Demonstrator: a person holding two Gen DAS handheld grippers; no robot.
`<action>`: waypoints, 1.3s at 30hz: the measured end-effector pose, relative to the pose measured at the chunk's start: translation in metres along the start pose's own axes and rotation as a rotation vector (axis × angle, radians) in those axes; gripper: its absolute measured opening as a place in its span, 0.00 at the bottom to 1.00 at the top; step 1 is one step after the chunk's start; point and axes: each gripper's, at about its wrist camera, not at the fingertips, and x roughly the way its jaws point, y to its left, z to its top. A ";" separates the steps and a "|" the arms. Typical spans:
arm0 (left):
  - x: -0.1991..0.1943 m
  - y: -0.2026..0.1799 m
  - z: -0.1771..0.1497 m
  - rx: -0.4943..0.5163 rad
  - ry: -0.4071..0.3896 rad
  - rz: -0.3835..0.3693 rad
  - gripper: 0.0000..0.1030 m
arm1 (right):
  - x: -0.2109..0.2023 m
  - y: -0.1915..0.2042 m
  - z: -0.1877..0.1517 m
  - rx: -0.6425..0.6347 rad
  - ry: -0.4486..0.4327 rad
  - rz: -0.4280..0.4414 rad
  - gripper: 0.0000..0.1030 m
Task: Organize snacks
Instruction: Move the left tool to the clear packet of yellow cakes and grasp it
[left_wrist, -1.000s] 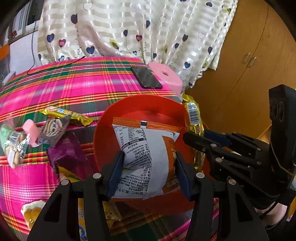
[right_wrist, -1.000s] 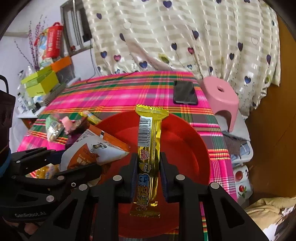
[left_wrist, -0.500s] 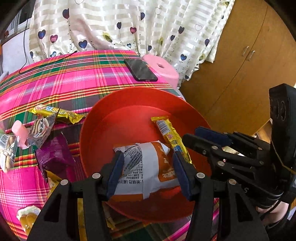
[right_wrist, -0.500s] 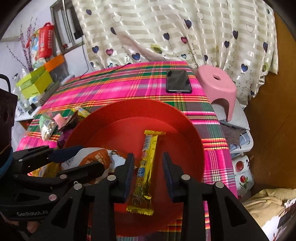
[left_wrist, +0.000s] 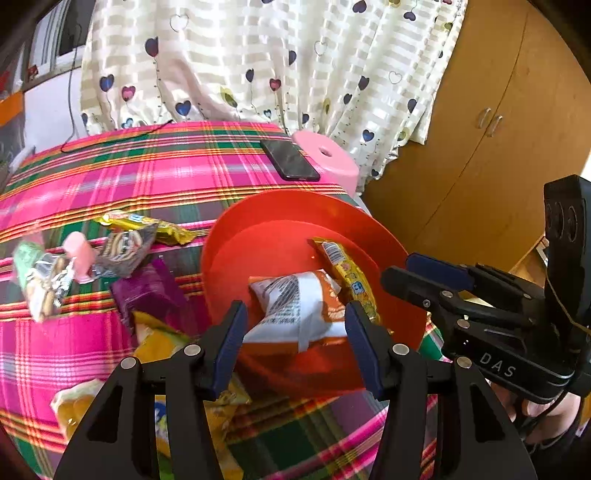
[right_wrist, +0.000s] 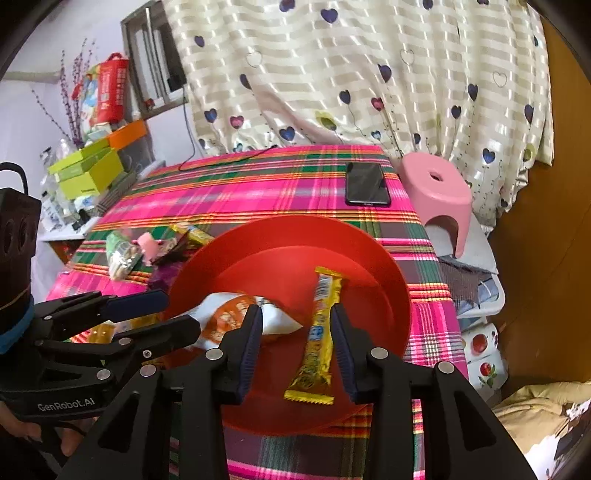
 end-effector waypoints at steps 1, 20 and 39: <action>-0.003 0.001 -0.001 -0.001 -0.004 0.007 0.54 | -0.002 0.002 -0.001 -0.002 -0.001 0.001 0.35; -0.072 0.025 -0.030 -0.067 -0.111 0.164 0.54 | -0.031 0.065 -0.012 -0.097 -0.030 0.104 0.35; -0.103 0.052 -0.049 -0.143 -0.147 0.256 0.54 | -0.031 0.116 -0.014 -0.192 -0.018 0.181 0.38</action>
